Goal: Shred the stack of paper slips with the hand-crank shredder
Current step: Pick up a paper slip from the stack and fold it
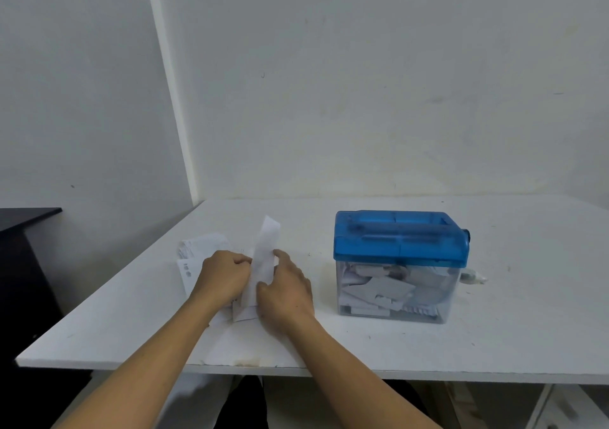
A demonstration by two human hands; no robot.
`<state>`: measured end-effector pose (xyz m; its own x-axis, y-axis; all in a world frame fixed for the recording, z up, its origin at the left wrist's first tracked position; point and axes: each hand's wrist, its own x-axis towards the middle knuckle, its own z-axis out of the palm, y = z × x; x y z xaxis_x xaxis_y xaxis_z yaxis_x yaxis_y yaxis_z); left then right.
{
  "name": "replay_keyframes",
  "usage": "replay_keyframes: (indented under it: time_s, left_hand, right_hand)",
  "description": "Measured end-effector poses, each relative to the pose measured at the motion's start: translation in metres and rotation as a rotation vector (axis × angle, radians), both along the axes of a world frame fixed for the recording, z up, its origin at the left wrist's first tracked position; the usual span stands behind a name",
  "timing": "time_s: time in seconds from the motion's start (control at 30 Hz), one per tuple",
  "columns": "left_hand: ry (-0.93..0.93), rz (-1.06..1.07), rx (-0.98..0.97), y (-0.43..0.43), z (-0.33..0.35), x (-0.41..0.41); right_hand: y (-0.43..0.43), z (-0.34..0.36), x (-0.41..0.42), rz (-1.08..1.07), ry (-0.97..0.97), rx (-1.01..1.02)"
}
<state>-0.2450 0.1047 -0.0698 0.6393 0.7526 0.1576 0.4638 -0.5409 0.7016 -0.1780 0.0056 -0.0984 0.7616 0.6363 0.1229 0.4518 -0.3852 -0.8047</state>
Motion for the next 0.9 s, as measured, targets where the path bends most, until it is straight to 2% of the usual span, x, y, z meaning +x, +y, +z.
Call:
replay_keyframes:
  time_s: [0.13, 0.23, 0.4, 0.53, 0.77, 0.9]
  left_hand:
    - [0.089, 0.08, 0.143, 0.004, -0.009, 0.003]
    - [0.244, 0.114, 0.195, 0.0, -0.013, 0.007]
    - [0.282, 0.121, 0.258, -0.013, -0.011, 0.012]
    - [0.259, 0.141, 0.162, -0.016, -0.008, 0.015]
    - [0.074, 0.122, -0.095, -0.018, -0.005, 0.017]
    - [0.012, 0.113, -0.124, -0.017, -0.002, 0.017]
  right_hand:
    - [-0.006, 0.005, 0.005, -0.095, 0.113, 0.169]
    - [-0.007, 0.006, 0.004, -0.076, 0.091, 0.151]
    - [-0.006, 0.004, 0.005, -0.068, 0.044, 0.082]
    - [-0.002, 0.001, 0.003, -0.061, 0.012, 0.022]
    - [0.003, -0.001, 0.004, -0.075, 0.005, 0.025]
    - [0.003, -0.003, 0.005, -0.055, 0.026, 0.047]
